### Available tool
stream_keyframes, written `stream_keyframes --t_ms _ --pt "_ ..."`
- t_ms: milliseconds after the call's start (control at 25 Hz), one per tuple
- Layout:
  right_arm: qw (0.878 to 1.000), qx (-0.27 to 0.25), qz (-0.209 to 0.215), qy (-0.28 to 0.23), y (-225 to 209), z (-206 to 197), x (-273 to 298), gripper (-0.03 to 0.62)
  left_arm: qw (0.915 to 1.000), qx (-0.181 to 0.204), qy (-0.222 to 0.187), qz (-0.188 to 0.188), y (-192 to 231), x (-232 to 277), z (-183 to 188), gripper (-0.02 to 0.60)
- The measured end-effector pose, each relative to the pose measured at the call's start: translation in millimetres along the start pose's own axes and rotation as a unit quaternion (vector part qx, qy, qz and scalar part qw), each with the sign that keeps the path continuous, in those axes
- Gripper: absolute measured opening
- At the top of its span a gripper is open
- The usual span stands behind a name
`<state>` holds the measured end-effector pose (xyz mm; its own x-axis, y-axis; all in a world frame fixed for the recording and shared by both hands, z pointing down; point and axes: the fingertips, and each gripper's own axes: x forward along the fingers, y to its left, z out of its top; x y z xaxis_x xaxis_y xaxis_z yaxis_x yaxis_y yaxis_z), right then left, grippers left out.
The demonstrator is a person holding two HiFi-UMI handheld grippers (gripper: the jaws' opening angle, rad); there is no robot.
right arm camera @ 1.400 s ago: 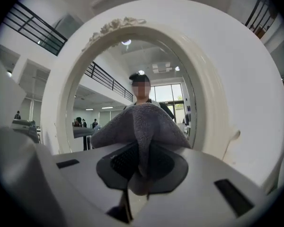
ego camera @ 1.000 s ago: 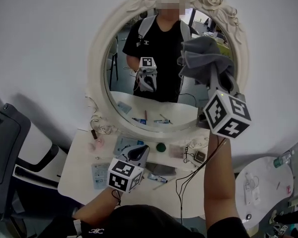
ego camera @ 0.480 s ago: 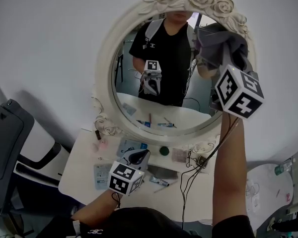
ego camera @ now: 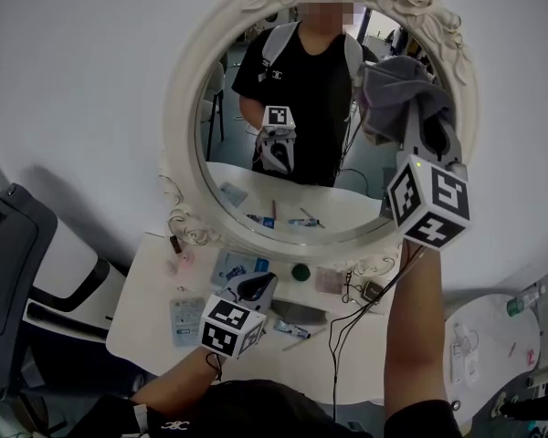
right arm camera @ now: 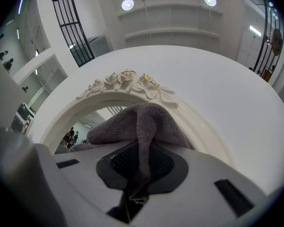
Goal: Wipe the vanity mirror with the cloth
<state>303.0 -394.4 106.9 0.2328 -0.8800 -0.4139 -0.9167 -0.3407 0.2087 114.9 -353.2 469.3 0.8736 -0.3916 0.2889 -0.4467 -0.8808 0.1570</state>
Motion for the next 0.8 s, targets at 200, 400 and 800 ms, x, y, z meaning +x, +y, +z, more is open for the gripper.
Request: stream_keyframes --t_ms 200,400,800 --pt "1.000 0.007 -0.003 0.011 -2 -32 -16 0.041 1.0000 0.000 0.006 -0.003 1 6 -3 -0.002" --pt "1.000 0.016 -0.003 0.025 -2 -60 -30 0.041 0.9998 0.002 0.015 -0.008 -1 11 -8 0.000" --pt "0.997 0.043 -0.010 0.065 -1 -132 -63 0.041 0.9997 0.001 0.023 -0.013 0 18 -11 -0.002"
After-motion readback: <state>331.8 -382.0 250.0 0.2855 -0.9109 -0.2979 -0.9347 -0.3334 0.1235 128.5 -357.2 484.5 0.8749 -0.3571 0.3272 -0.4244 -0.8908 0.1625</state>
